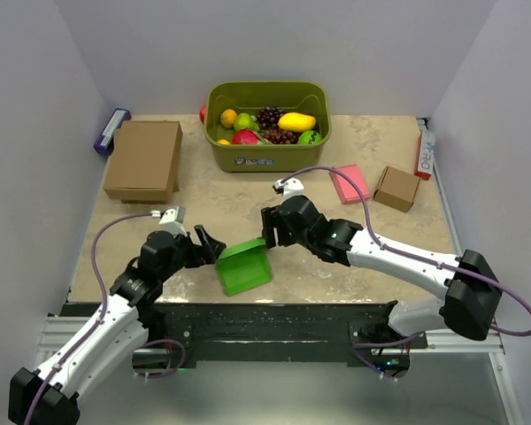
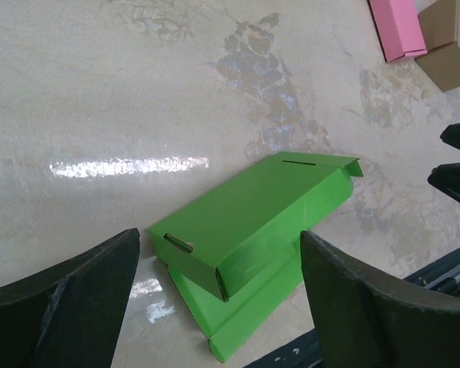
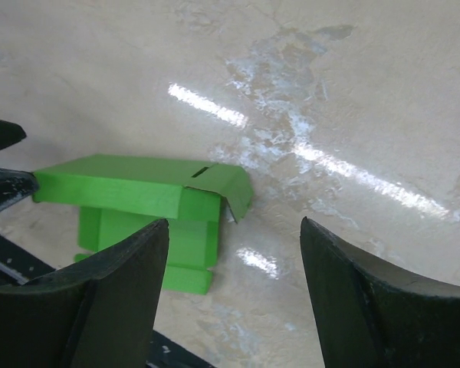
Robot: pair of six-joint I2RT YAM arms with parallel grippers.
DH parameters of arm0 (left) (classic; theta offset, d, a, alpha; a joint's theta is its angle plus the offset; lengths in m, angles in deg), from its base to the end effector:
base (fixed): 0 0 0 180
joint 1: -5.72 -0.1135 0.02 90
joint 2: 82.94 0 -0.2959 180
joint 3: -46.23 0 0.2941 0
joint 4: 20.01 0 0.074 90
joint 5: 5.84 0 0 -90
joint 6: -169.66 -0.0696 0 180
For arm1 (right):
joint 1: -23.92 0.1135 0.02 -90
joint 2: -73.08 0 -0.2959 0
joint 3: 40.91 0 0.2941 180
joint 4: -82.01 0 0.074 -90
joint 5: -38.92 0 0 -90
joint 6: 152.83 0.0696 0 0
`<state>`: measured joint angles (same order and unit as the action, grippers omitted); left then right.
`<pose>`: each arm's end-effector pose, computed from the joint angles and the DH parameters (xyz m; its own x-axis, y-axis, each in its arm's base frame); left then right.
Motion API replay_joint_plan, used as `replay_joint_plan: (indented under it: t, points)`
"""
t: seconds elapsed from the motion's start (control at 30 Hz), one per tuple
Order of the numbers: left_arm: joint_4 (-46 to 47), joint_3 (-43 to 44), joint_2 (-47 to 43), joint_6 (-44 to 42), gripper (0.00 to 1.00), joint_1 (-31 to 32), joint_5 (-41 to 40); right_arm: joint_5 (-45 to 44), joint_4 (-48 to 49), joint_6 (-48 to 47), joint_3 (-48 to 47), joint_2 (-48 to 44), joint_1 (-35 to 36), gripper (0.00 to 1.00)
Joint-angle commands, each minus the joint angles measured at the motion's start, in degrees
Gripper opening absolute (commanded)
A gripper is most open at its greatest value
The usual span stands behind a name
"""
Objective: Fold the paper box
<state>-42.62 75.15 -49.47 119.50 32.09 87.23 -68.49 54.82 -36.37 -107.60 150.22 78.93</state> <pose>0.1722 -0.0895 0.1879 -0.6255 -0.4039 -0.6675 0.1113 0.8006 -0.5888 0.2204 0.2785 0.2629 -0.6013 -0.1176 -0.7903 -0.4222 0.8865 0.1892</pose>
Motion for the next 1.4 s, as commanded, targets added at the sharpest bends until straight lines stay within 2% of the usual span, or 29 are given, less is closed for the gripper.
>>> replay_joint_plan:
  t: [0.0, 0.07, 0.1, 0.23, 0.4, 0.53, 0.63, 1.0, 1.37]
  points:
    - [-1.48, 0.17, -2.27, 3.23, 0.89, -0.27, 2.55, 4.83, 5.30, 8.34, 0.41, -2.87, 0.37, 0.72]
    - [0.45, -0.88, -2.36, 3.49, 0.89, -0.27, 3.69, 6.95, 6.63, 8.09, 0.43, -3.14, 1.59, 0.72]
    - [1.16, -0.97, -2.27, 3.76, 0.89, -0.27, 4.48, 6.69, 5.93, 7.21, -1.06, -2.62, 2.56, 0.77]
    - [1.52, -0.54, -2.36, 3.41, 0.89, -0.35, 4.58, 0.80, 0.84, 4.74, -5.55, 1.69, 8.18, 0.74]
    - [-2.17, -0.18, -3.76, 2.44, 0.90, -0.27, 3.00, 2.73, 3.73, 9.48, -3.98, 3.80, 8.54, 0.72]
    - [-2.18, -1.15, -4.65, 2.88, 0.91, -0.27, 3.25, 4.92, 4.61, 10.72, -3.44, 4.77, 8.54, 0.73]
    - [-1.04, -1.85, -3.25, 2.71, 0.89, -0.27, 4.83, 5.63, 4.00, 10.89, -3.27, 5.47, 7.23, 0.75]
    - [0.90, -2.73, 0.01, 1.65, 0.84, -0.35, 6.60, 10.64, 5.22, 10.10, -0.19, 5.03, 3.09, 0.63]
    - [1.34, -3.17, -1.74, 2.18, 0.71, -0.27, 5.01, 13.10, 10.49, 8.09, 0.78, 8.28, -0.07, 0.60]
